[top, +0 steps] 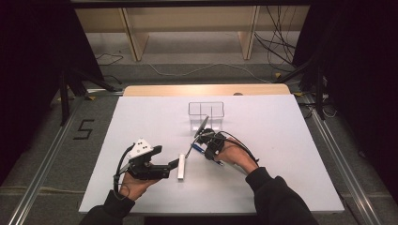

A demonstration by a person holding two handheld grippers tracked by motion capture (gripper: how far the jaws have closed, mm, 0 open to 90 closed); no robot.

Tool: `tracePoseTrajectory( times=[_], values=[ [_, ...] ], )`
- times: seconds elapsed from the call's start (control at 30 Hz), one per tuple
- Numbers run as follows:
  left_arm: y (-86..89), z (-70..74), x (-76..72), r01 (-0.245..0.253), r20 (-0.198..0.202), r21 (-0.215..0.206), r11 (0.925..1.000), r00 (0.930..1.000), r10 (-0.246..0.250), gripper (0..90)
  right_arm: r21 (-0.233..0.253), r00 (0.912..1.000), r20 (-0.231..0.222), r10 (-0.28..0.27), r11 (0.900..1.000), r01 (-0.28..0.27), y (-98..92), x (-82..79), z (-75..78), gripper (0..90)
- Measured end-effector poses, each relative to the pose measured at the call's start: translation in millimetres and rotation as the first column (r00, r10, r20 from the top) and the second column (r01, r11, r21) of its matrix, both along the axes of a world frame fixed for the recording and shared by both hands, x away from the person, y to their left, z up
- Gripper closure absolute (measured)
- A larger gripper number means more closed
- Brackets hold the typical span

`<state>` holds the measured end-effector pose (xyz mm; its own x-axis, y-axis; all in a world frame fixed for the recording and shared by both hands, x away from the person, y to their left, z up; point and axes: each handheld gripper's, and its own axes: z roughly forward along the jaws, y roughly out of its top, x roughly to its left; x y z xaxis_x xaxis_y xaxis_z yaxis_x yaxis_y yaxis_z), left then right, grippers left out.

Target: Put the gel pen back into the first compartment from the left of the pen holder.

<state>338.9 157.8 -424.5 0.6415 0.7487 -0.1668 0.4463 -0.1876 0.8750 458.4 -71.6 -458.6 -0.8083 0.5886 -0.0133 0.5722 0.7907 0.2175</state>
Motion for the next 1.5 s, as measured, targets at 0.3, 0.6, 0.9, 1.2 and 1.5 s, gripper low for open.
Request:
tracePoseTrajectory(
  times=[0.3,0.6,0.9,1.2,1.5],
  values=[
    [-0.1,-0.1,0.2,-0.001,0.001,-0.003,1.0000,1.0000,0.001,16.2,0.005,0.9997,0.005,-0.025,1.000,0.025,0.5,1.5,0.3,79.7],
    [2.1,-0.4,1.4,-0.002,-0.004,0.002,1.0000,1.0000,0.002,16.2,0.068,0.9992,0.036,-0.016,0.998,0.014,-5.1,1.4,14.7,79.8],
    [6.1,-3.3,6.5,-0.019,-0.026,-0.001,0.9998,0.9995,0.019,16.2,0.105,0.9903,0.130,0.049,0.992,-0.063,-16.1,-14.4,36.2,79.8],
    [6.4,-3.6,8.7,0.006,-0.056,-0.004,1.0000,0.9984,-0.006,16.3,0.094,0.9638,0.205,0.170,0.977,-0.193,-24.9,-40.6,45.6,79.8],
    [0.7,-0.3,11.7,0.075,-0.097,0.008,0.9972,0.9926,-0.074,17.6,0.072,0.9380,0.250,0.239,0.962,-0.265,-31.0,-67.0,46.3,79.8]
  ],
)
